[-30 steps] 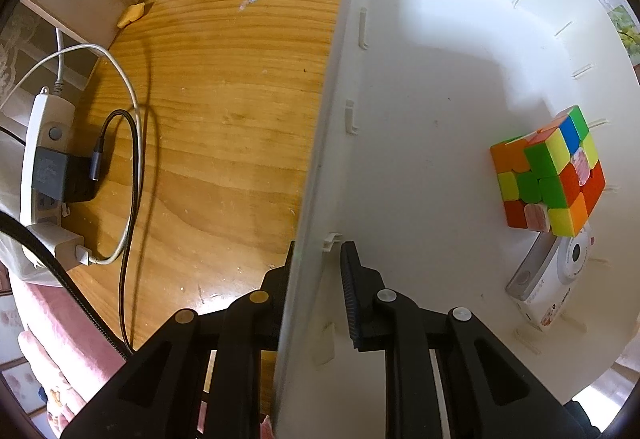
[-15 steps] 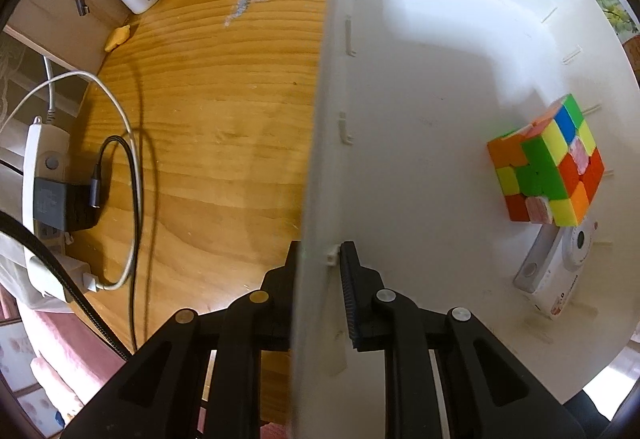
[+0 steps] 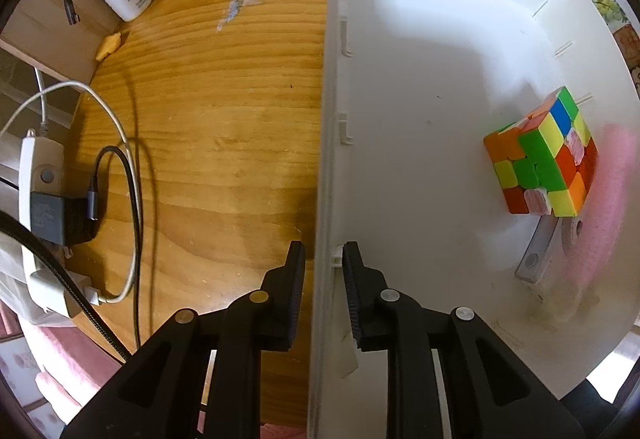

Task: Organize rigid objects
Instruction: 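Carry the pink rollers with the right tool and release them in the tray, then reach the right tool to the white cream-shaped card and grasp it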

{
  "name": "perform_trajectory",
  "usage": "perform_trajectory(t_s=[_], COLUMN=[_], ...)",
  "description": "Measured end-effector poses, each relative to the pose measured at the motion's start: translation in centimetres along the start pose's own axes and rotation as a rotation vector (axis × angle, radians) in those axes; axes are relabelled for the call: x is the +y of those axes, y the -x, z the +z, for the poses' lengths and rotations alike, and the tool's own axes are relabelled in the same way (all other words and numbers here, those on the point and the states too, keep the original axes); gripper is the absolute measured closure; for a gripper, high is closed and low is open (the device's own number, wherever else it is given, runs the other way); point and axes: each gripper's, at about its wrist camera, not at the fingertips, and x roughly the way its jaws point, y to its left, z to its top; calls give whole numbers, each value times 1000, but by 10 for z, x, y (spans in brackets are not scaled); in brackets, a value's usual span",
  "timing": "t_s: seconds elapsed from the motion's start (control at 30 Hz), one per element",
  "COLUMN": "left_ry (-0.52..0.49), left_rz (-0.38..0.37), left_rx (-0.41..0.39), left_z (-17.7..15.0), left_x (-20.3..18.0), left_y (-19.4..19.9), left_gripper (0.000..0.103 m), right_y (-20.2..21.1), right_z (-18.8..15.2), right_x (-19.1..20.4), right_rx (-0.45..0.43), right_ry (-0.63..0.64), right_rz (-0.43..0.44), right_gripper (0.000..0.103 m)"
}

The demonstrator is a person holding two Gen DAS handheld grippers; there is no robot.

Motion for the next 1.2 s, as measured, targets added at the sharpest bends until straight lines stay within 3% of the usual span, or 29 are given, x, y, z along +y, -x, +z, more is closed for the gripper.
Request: perform_trajectory(t_s=[0.37,0.8,1.2], left_ry=[23,77,155], left_rz=[49,89,87], left_rx=[-31,-34,-18], left_z=[-1,-6,-5], left_x=[-9,-14,-11], left_y=[7,16,20], left_gripper=[80,80,77], right_y=[19,37,28], right_z=[-5,-7,-18], right_x=[-25,-103,-168], right_rx=[-67,-85,-1], right_ry=[-67,-236,-448], right_rz=[-65,-199,-233], right_gripper=[33,22,21])
